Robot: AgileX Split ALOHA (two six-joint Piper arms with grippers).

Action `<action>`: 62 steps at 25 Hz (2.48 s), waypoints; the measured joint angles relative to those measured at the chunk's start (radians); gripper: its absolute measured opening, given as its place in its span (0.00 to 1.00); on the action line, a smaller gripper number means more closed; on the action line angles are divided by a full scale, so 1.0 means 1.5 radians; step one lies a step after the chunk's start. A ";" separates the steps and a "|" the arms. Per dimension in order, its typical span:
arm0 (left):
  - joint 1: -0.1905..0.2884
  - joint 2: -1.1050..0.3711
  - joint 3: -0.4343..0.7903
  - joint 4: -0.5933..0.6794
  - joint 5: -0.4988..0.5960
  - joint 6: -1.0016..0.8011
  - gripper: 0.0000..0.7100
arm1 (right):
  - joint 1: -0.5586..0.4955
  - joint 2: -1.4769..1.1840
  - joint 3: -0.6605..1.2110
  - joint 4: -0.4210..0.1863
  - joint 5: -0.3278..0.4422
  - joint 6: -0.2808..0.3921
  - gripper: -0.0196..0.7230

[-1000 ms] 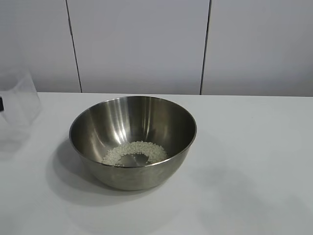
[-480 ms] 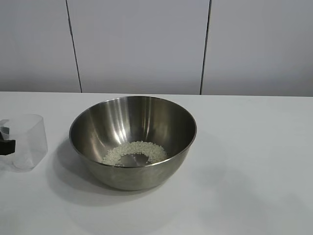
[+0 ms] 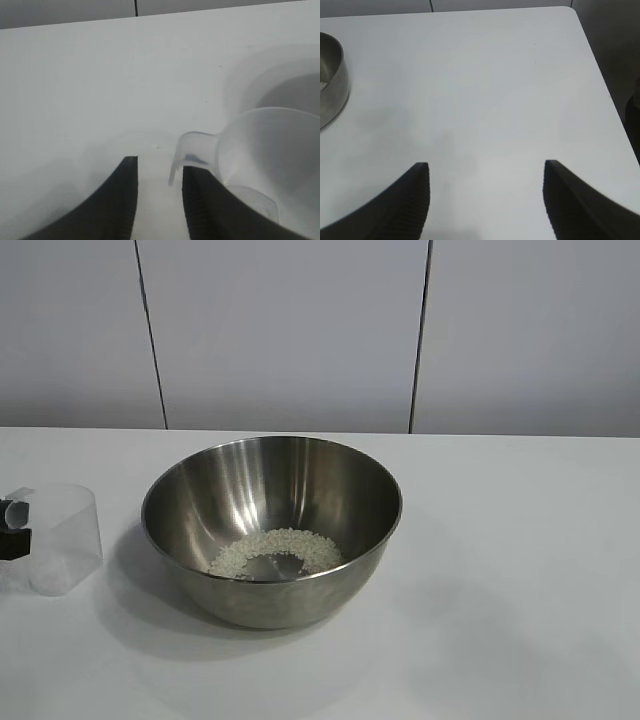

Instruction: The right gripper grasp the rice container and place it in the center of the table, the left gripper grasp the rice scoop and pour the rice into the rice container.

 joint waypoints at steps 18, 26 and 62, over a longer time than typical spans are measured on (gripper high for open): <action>0.049 -0.043 0.074 -0.058 -0.002 -0.024 0.36 | 0.000 0.000 0.000 0.000 -0.003 0.000 0.63; 0.228 -0.111 -0.013 0.094 0.042 -0.192 0.36 | 0.000 0.000 0.000 0.000 -0.003 0.000 0.63; -0.209 -1.218 -0.194 -0.185 1.598 0.031 0.36 | 0.000 0.000 0.000 0.000 -0.002 0.000 0.63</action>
